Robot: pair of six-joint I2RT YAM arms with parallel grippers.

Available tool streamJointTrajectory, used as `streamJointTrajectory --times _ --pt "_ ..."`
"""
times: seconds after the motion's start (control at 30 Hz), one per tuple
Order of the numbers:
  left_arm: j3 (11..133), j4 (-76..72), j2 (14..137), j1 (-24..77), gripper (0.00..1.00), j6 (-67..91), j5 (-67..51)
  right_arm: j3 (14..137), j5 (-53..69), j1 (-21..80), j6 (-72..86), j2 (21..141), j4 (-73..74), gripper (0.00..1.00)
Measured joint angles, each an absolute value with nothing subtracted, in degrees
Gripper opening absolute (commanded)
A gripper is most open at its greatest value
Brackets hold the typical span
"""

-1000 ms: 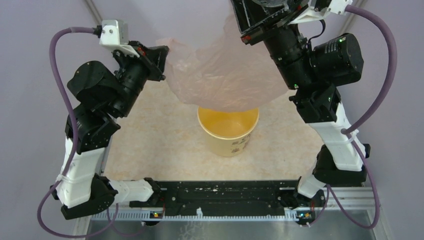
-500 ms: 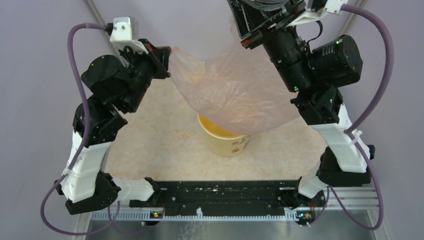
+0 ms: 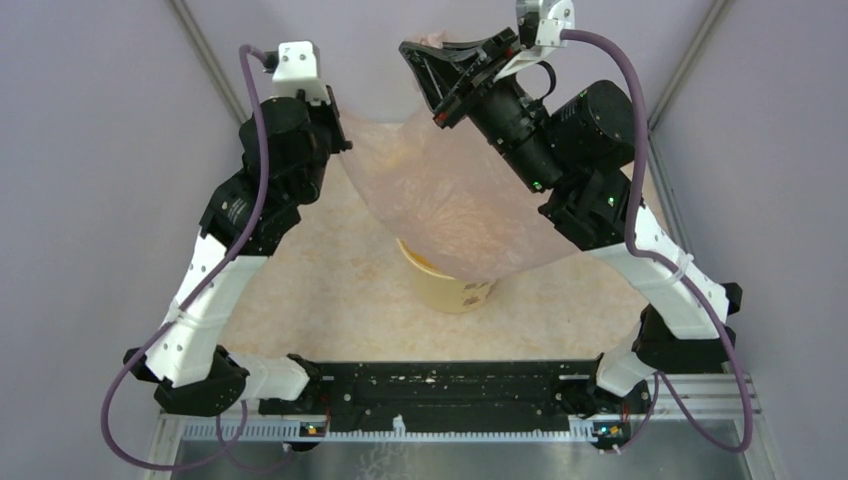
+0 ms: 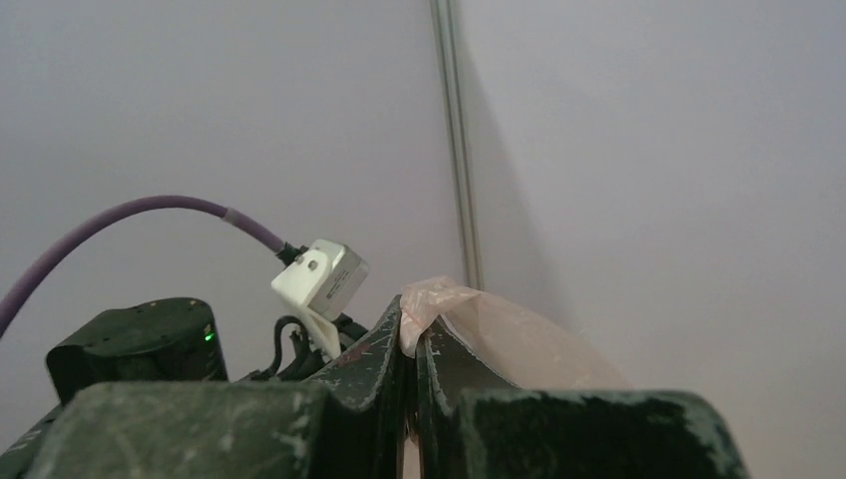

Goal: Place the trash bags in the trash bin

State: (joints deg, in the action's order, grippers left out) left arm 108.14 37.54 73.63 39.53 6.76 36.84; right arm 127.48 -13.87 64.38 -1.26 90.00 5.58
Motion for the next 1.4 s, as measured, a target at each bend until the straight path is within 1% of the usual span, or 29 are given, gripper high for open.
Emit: streamJointTrajectory --times 0.1,0.17,0.23,0.3,0.33,0.4,0.47,0.53,0.63,0.67,0.77,0.93,1.13,1.23,1.3,1.4 --pt "108.0 36.8 74.5 35.5 0.0 6.9 35.3 127.5 -13.8 64.4 -0.8 90.0 5.6 0.2" --pt "107.0 35.9 74.7 32.7 0.0 7.2 33.5 127.5 -13.8 64.4 -0.3 90.0 5.6 0.33" --pt "105.2 35.1 74.7 30.0 0.0 7.6 31.6 127.5 -13.8 64.4 0.6 90.0 5.7 0.47" --pt "103.5 34.5 74.7 27.6 0.0 7.9 29.3 127.5 -13.9 64.4 1.3 90.0 6.1 0.66" --pt "102.8 34.4 74.7 26.6 0.0 8.1 28.5 127.5 -14.0 64.4 1.8 90.0 6.5 0.71" --pt "101.6 34.0 74.7 24.5 0.0 8.8 26.6 127.5 -14.3 64.4 2.7 90.0 7.7 0.81" --pt "100.5 33.3 74.7 23.0 0.0 9.4 24.9 127.2 -14.7 64.4 3.6 89.8 9.2 0.87" --pt "99.6 32.7 74.7 22.1 0.0 9.8 23.7 126.7 -15.2 64.4 4.8 89.3 11.5 0.9" --pt "98.1 31.6 74.5 21.1 0.0 10.5 21.7 126.0 -16.5 64.4 6.5 88.1 15.9 0.98" --pt "97.7 31.4 74.5 20.9 0.0 10.7 21.2 125.5 -16.9 64.4 7.2 87.3 17.5 0.99" --pt "97.0 30.9 74.5 20.3 0.0 11.0 20.1 122.7 -18.7 64.4 8.8 83.5 22.1 0.99" --pt "94.9 29.4 73.7 19.6 0.0 11.7 18.4 115.8 -24.4 64.4 10.5 73.5 29.0 0.99" --pt "91.9 27.0 71.6 19.6 0.0 12.1 15.7 103.7 -40.8 64.4 10.1 59.2 35.1 0.99" --pt "90.3 25.9 70.5 19.6 0.0 12.1 14.3 100.2 -45.0 63.2 9.6 55.6 37.8 0.99" --pt "89.6 25.3 70.0 19.6 0.0 12.1 13.5 99.9 -43.3 58.3 9.5 56.0 39.2 0.99" --pt "88.7 24.4 69.5 19.6 0.0 12.2 12.7 100.3 -33.6 43.3 10.4 59.3 41.1 0.99"
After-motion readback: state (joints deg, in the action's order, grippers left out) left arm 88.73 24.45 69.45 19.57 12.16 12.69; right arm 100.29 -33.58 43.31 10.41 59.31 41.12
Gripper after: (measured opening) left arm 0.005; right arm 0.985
